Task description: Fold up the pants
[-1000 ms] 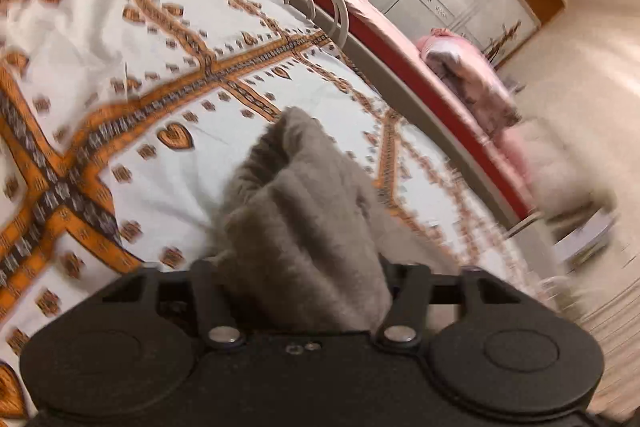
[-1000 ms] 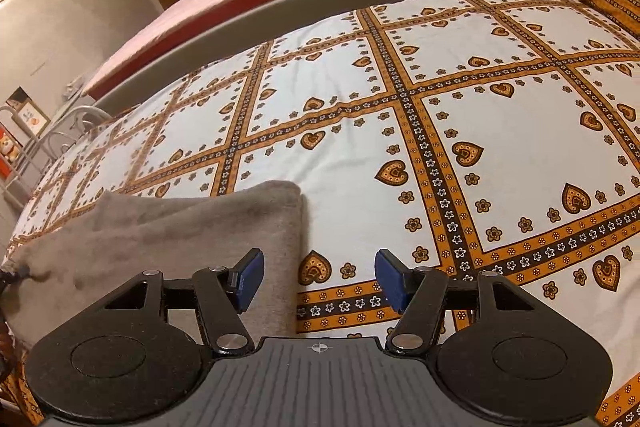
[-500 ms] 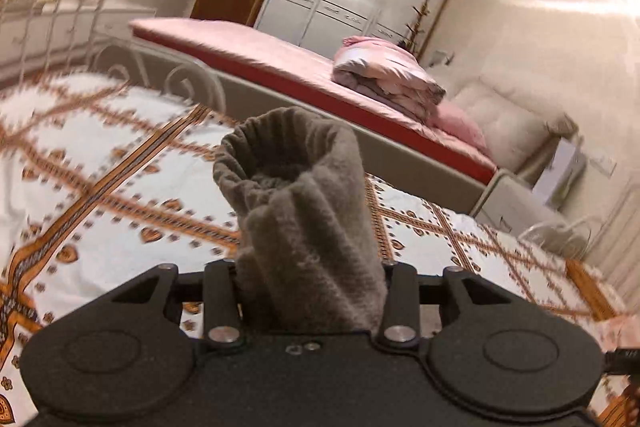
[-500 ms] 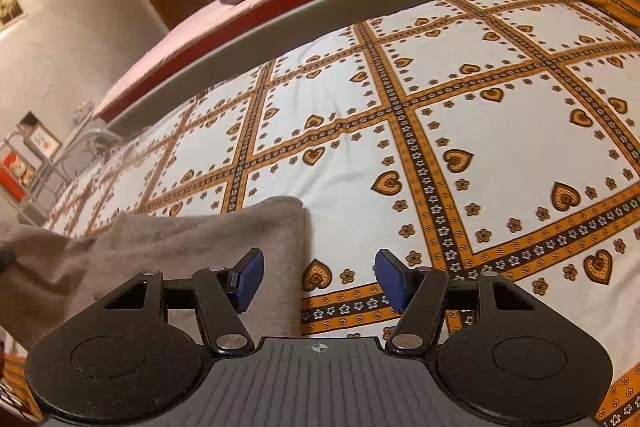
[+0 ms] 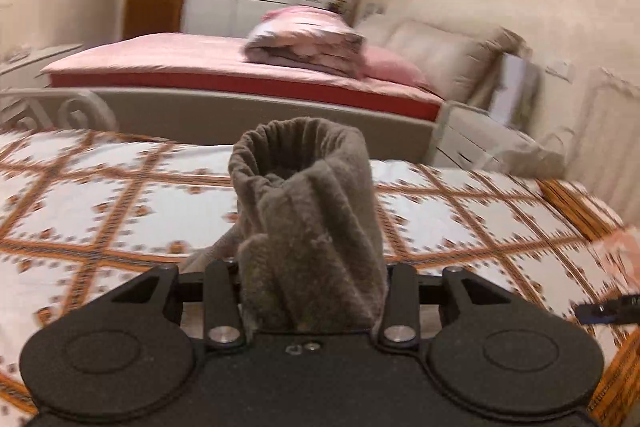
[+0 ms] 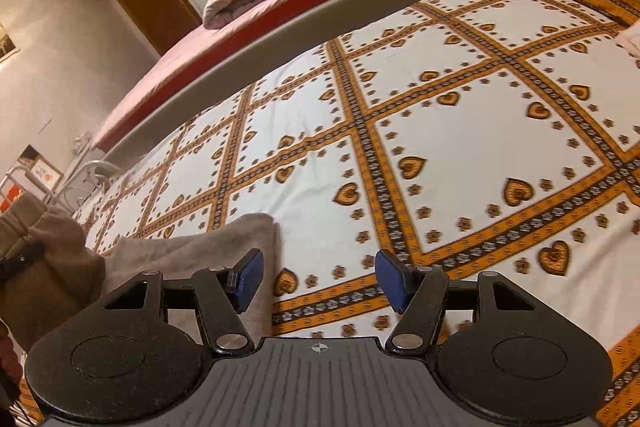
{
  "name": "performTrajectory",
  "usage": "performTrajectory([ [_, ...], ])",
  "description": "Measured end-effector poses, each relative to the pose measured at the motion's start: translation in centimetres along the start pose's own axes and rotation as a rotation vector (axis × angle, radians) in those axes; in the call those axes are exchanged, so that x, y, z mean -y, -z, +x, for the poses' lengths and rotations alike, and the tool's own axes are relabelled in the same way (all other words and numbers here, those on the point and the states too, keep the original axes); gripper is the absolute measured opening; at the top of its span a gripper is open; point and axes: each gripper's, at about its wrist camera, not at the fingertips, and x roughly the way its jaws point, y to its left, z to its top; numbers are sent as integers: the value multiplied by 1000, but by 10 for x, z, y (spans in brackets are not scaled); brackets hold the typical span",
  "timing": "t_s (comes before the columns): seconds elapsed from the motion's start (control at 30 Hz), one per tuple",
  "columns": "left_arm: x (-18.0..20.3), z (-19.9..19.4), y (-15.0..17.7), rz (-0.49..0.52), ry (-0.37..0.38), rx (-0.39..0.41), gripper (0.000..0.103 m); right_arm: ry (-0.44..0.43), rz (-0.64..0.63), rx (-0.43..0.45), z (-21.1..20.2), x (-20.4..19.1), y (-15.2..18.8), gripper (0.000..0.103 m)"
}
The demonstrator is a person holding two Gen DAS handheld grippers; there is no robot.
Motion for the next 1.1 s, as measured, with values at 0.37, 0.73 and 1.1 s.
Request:
performTrajectory([
  [0.37,115,57,44,217,108,-134,32,8,42,19,-20,26,-3,62],
  [0.73,154,61,66,325,242,-162,86,2,47,14,-14,20,-6,62],
  [1.1,6,11,22,164,21,-131,89,-333,49,-95,9,-32,5,62],
])
